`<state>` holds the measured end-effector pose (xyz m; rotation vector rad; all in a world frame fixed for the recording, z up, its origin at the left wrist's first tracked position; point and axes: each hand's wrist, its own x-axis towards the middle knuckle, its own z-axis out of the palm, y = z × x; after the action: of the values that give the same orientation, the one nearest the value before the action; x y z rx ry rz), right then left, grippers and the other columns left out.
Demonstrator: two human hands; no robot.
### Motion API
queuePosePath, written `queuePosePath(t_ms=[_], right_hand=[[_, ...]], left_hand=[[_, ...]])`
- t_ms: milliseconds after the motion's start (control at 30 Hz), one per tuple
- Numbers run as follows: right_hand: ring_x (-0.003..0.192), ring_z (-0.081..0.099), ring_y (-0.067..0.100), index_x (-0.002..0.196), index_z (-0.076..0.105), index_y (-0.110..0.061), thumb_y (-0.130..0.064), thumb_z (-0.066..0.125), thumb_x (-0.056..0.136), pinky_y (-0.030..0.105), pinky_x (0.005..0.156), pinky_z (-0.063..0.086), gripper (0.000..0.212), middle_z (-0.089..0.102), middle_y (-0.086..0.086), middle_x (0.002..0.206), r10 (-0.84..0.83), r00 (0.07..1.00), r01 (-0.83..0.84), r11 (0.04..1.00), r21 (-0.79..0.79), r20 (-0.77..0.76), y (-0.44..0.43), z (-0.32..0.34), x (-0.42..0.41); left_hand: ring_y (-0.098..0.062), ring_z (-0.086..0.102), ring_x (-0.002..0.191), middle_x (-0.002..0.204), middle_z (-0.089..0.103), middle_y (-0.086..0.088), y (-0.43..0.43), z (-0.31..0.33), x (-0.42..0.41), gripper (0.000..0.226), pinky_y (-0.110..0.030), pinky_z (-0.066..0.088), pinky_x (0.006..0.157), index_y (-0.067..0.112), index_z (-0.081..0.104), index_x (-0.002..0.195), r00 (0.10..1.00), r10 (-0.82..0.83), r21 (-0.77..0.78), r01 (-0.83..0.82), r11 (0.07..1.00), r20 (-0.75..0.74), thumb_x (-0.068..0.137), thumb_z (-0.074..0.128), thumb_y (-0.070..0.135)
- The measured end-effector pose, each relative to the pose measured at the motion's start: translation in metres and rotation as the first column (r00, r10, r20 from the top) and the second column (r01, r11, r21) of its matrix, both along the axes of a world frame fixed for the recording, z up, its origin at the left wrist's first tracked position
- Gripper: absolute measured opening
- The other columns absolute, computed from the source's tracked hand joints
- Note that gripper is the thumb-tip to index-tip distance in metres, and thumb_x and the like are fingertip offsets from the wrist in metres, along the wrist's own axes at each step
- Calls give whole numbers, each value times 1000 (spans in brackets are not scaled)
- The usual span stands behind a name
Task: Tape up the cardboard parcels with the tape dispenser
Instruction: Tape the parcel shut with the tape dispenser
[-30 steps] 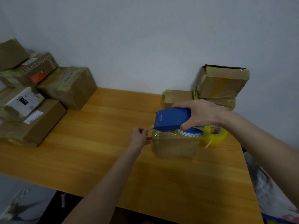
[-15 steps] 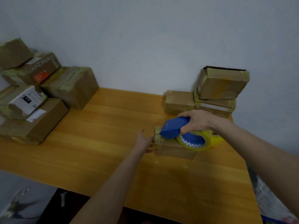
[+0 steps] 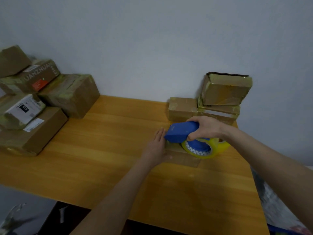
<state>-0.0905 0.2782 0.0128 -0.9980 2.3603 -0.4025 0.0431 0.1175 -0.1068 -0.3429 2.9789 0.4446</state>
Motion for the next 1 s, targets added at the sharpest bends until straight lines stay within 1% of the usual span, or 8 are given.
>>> queuePosePath(t_ms=[133,233,533,633,767,833,900,1000], right_hand=[[98,59,16,125,52,-35,-46,77,68,40,87,54,63,60,-8,111,44,999,-44,999,-4,-28,4,0,4],[95,59,14,123,53,-39,-49,75,68,40,84,55,60,61,-10,108,77,994,-78,997,-1,-78,6,3,4],[94,60,12,118,56,-37,-38,75,71,39,86,55,50,62,-9,104,171,985,-169,983,-68,21,2,18,1],[90,62,10,114,58,-39,-47,71,62,37,84,55,53,63,-12,100,145,988,-141,987,-73,56,5,19,0],[86,62,6,109,59,-42,-57,64,52,35,81,55,59,64,-16,97,77,997,-77,996,-52,10,15,12,-9],[89,61,8,113,57,-41,-54,69,58,34,82,54,58,63,-15,101,74,997,-73,997,-27,11,15,2,-8],[90,60,9,117,56,-39,-51,70,61,34,82,53,59,63,-13,103,58,998,-58,998,-6,18,14,-9,-6],[88,59,6,119,55,-41,-59,62,52,29,74,50,69,62,-15,101,39,999,-39,999,12,9,9,-13,-6]], left_hand=[[-24,20,140,154,14,-3,-13,1,-9,103,-37,29,111,19,2,153,1000,-12,-95,12,995,-5,81,70,45],[-23,25,136,150,22,-3,-19,3,-13,94,-37,32,110,22,14,151,998,-63,-88,61,994,-14,79,73,39],[-19,23,137,151,19,2,-43,9,3,92,-35,41,103,24,19,150,985,-155,-106,147,983,-71,78,75,31],[-20,28,134,150,18,1,-55,8,12,91,-34,39,102,24,19,151,984,-159,-70,153,986,-78,78,74,24],[-22,35,130,152,15,3,-67,5,26,90,-33,40,97,24,17,151,991,-115,-38,112,993,-63,80,72,27],[-23,24,140,159,6,2,-63,5,27,94,-36,35,107,22,7,153,998,-54,-29,53,998,-43,83,70,28],[-23,-1,148,160,-9,-2,-55,5,26,95,-36,12,118,16,-3,153,999,-28,-155,23,988,-25,88,64,31],[-19,-24,142,155,-25,-6,-34,3,29,90,-32,-11,116,12,-16,148,994,-80,-294,56,954,-70,94,53,29]])
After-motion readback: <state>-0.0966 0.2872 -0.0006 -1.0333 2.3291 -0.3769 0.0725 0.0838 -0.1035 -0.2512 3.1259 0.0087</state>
